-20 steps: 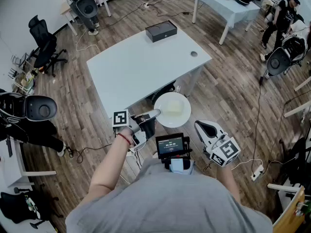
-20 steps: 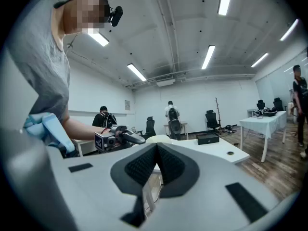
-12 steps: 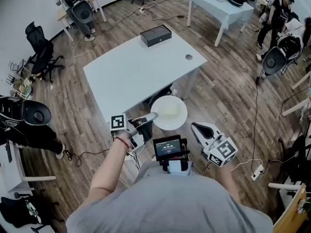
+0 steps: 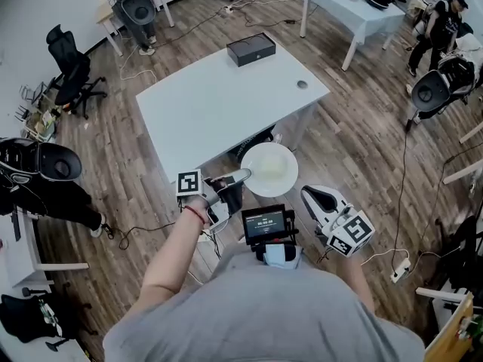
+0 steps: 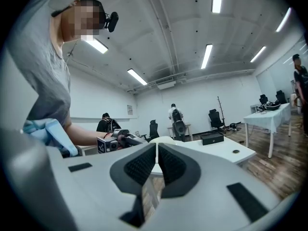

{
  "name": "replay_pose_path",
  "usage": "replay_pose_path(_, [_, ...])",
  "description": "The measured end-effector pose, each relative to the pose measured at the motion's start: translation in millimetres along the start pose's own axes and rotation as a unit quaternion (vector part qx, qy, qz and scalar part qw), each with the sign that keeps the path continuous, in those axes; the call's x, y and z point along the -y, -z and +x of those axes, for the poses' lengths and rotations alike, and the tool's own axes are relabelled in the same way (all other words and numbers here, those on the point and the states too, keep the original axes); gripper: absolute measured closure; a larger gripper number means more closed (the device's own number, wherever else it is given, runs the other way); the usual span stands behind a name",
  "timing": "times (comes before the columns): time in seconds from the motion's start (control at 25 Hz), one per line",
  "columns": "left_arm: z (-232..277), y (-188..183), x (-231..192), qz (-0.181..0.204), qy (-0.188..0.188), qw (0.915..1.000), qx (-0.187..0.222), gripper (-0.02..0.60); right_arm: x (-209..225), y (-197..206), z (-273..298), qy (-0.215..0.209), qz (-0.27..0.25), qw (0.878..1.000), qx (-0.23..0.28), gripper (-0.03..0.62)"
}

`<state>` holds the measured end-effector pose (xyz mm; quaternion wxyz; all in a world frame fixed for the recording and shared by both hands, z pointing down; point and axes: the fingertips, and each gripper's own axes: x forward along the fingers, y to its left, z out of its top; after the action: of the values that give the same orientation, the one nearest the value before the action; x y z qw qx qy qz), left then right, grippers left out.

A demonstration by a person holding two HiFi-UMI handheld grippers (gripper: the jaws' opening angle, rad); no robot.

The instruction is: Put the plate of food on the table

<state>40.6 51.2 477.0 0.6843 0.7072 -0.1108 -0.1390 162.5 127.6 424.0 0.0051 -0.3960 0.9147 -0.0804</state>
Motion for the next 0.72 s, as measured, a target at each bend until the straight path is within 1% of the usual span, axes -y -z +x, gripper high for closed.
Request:
replay_pose_path(0.4, [-2.7,-5.2,-2.7,-0.006,-0.003,1.0,0.005,0.552,0.6,6.1,9.7,-0.006,-0.012,1.0,-0.008,0.56])
replay_pose_path(0.72, [-2.0,-6.4,-1.5,-0.009,-0.003,0.9999,0.011,0.552,4.0,6.7,10.0,-0.006,-0.011,1.0,-0.014,0.56])
